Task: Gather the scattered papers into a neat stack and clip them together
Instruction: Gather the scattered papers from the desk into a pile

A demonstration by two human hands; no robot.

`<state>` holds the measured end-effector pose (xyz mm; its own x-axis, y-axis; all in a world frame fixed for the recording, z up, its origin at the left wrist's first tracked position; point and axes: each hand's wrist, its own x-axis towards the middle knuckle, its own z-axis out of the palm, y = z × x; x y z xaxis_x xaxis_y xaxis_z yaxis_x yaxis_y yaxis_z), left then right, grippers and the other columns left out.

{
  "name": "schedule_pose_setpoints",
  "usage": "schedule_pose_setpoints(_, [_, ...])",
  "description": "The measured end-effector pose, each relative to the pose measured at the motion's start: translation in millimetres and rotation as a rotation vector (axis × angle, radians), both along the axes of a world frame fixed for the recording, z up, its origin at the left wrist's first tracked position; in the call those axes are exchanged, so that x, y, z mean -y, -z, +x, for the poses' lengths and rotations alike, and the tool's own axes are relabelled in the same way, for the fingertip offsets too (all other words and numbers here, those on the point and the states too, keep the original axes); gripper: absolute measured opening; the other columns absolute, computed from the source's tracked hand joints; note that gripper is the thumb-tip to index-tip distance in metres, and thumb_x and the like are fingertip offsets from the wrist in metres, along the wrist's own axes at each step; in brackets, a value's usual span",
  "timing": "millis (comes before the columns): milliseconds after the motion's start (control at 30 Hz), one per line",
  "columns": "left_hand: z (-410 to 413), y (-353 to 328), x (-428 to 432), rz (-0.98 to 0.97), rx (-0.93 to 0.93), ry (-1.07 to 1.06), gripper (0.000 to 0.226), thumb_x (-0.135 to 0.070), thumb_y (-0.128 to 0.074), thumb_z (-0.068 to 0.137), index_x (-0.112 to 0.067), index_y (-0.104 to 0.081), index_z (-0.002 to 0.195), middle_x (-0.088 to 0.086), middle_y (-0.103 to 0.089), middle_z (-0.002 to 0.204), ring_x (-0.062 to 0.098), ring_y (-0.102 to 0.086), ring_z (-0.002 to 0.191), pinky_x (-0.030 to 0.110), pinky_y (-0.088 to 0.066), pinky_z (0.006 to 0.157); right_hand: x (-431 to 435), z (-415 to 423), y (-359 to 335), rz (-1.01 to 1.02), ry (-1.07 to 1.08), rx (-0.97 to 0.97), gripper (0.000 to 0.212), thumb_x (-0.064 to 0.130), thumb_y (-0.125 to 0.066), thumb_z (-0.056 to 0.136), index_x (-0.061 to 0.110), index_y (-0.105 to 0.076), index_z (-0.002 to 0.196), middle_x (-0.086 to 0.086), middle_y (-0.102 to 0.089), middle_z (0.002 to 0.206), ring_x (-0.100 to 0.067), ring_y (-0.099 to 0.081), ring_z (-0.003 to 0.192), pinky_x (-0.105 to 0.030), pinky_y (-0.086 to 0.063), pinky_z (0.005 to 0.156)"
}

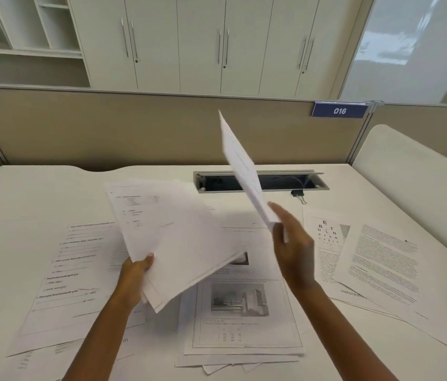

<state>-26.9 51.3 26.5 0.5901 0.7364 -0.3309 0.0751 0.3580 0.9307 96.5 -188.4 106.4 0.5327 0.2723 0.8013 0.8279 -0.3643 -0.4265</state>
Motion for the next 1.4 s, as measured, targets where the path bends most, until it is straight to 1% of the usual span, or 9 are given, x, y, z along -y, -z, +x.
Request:
schedule_pose_setpoints(167, [11.3,-7.0,28.1,0.027,0.023,0.216,0.039,-0.008,-0.052,0.089,0.0,-0.046,0.127,0.024,-0.054,0.127,0.038,-0.056,0.106,0.049,-0.045,0.093,-25.0,-26.9,14.9,-0.292,-0.33,0.34,0.026,0.013,-0.046,0.093,0.001,-0.065,0.106,-0.017,-0.072,0.098,-0.024,-0.071,0.088,-0.034,-0.059,0.071])
schedule_pose_setpoints(400, [17.4,-12.2,41.3,0.023,0.169,0.339,0.025,-0.025,-0.039,0.095,-0.02,-0.064,0.097,0.002,-0.075,0.089,0.021,-0.069,0.082,0.028,-0.055,0.059,-24.2,-41.5,43.6,-0.645,-0.462,0.19,0.027,0.024,-0.058,0.083,0.01,-0.068,0.104,-0.005,-0.074,0.098,-0.016,-0.071,0.079,-0.025,-0.06,0.06])
schedule_pose_setpoints(633, [6.3,0.2,23.4,0.14,0.072,0.378,0.021,-0.016,-0.04,0.095,-0.018,-0.059,0.088,-0.008,-0.072,0.069,0.005,-0.068,0.064,0.018,-0.052,0.049,-9.3,-1.6,28.2,-0.396,-0.087,-0.354,0.052,0.048,-0.045,0.089,0.018,-0.047,0.132,-0.003,-0.044,0.143,-0.011,-0.031,0.135,-0.036,-0.023,0.116])
schedule_pose_setpoints(733, [3.3,-3.9,20.9,0.156,0.067,0.426,0.024,-0.012,-0.042,0.095,-0.017,-0.058,0.077,-0.007,-0.068,0.057,0.002,-0.064,0.051,0.016,-0.049,0.044,-0.2,29.7,21.0,-0.252,0.087,-0.854,0.07,0.039,-0.058,0.086,0.01,-0.028,0.142,-0.01,-0.035,0.147,-0.024,-0.033,0.136,-0.037,-0.028,0.111])
schedule_pose_setpoints(867, [7.8,-18.5,25.7,0.118,0.114,0.491,0.025,-0.015,-0.044,0.093,-0.015,-0.064,0.079,0.003,-0.07,0.069,0.007,-0.067,0.055,0.02,-0.052,0.046,8.2,39.8,27.7,0.014,-0.387,-1.481,0.041,0.022,-0.069,0.079,0.006,-0.059,0.115,-0.011,-0.065,0.117,-0.024,-0.066,0.097,-0.032,-0.057,0.077])
schedule_pose_setpoints(1033, [18.7,-40.1,31.2,-0.088,0.363,0.388,0.062,-0.069,-0.022,0.077,-0.031,-0.066,0.099,-0.006,-0.074,0.097,0.015,-0.068,0.094,0.032,-0.055,0.072,-0.3,29.5,41.1,0.174,-0.295,-1.252,0.025,0.008,-0.068,0.08,0.011,-0.059,0.103,-0.011,-0.067,0.106,-0.018,-0.066,0.083,-0.022,-0.056,0.062])
schedule_pose_setpoints(1167, [22.1,-51.5,36.1,0.235,0.404,0.272,0.069,-0.055,-0.077,0.054,-0.029,-0.057,0.115,-0.012,-0.066,0.108,0.004,-0.06,0.103,0.031,-0.051,0.088,-3.3,27.6,34.8,0.343,-0.313,-1.016,0.02,0.007,-0.063,0.083,0.016,-0.058,0.101,0.001,-0.067,0.093,-0.008,-0.065,0.079,-0.015,-0.055,0.058])
schedule_pose_setpoints(1233, [23.5,-56.5,36.2,0.322,0.413,0.267,0.056,-0.044,-0.082,0.05,-0.037,-0.063,0.102,-0.016,-0.069,0.1,0.004,-0.065,0.096,0.037,-0.053,0.088,-3.9,27.2,30.1,0.363,-0.332,-0.93,0.022,0.006,-0.061,0.085,0.016,-0.057,0.104,0.005,-0.065,0.093,-0.004,-0.065,0.08,-0.015,-0.056,0.062])
schedule_pose_setpoints(1400, [23.3,-52.1,38.9,0.379,0.367,0.365,0.106,-0.07,-0.077,0.031,-0.021,-0.048,0.121,0.007,-0.06,0.117,0.022,-0.056,0.112,0.043,-0.051,0.091,0.9,21.2,33.6,0.067,-0.431,-0.95,0.041,0.007,-0.06,0.084,0.019,-0.046,0.12,0.006,-0.057,0.109,-0.009,-0.057,0.1,-0.029,-0.048,0.091])
